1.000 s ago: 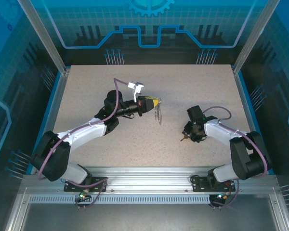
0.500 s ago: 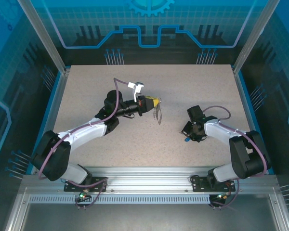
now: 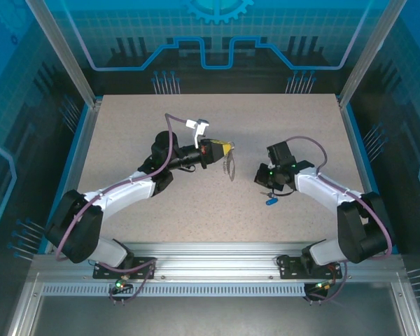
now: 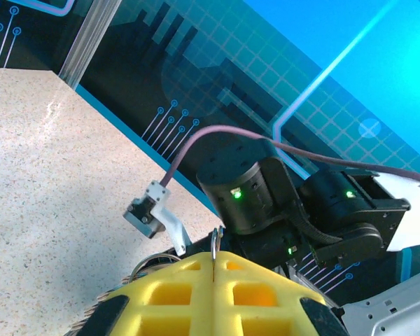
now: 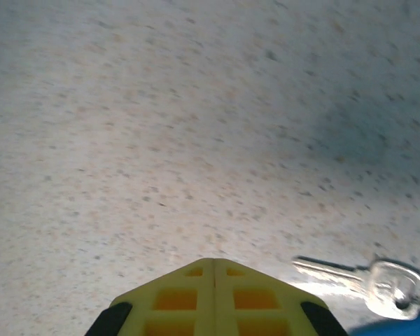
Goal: Put the keys on the keyring
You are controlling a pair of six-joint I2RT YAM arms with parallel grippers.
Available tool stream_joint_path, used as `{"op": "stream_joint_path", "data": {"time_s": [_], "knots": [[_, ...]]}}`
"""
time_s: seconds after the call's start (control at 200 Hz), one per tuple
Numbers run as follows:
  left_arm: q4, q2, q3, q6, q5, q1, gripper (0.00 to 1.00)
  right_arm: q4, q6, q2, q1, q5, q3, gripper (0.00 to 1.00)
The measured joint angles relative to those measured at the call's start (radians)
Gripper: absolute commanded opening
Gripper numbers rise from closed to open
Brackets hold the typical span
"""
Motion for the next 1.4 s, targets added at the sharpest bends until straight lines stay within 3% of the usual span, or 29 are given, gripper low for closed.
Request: {"op": "stream_joint_path", "data": {"time_s": [0.275, 0.495, 0.875, 1.215, 1.396], "knots": [[0.0, 0.0, 0.0, 0.0, 0.0, -0.001, 0.0, -0.024, -0.071, -0.008, -0.082, 0.005, -0.004, 0.41], [0.0, 0.0, 0.0, 0.0, 0.0, -0.007, 0.0, -0.029, -0.082, -0.04, -0.155, 0.011, -0.098, 0.58], [-0.004, 0.002, 0.012, 0.0, 0.0, -0.023, 0.0, 0.011, -0.056, -0.018, -0.135, -0.039, -0.177, 0.58], [-0.008, 0.013, 0.031, 0.0, 0.0, -0.036, 0.0, 0.063, 0.001, -0.021, 0.043, -0.113, -0.166, 0.56], [-0.018, 0.017, 0.044, 0.001, -0.001, -0.041, 0.0, 0.065, -0.003, -0.026, 0.063, -0.093, -0.092, 0.5]]}}
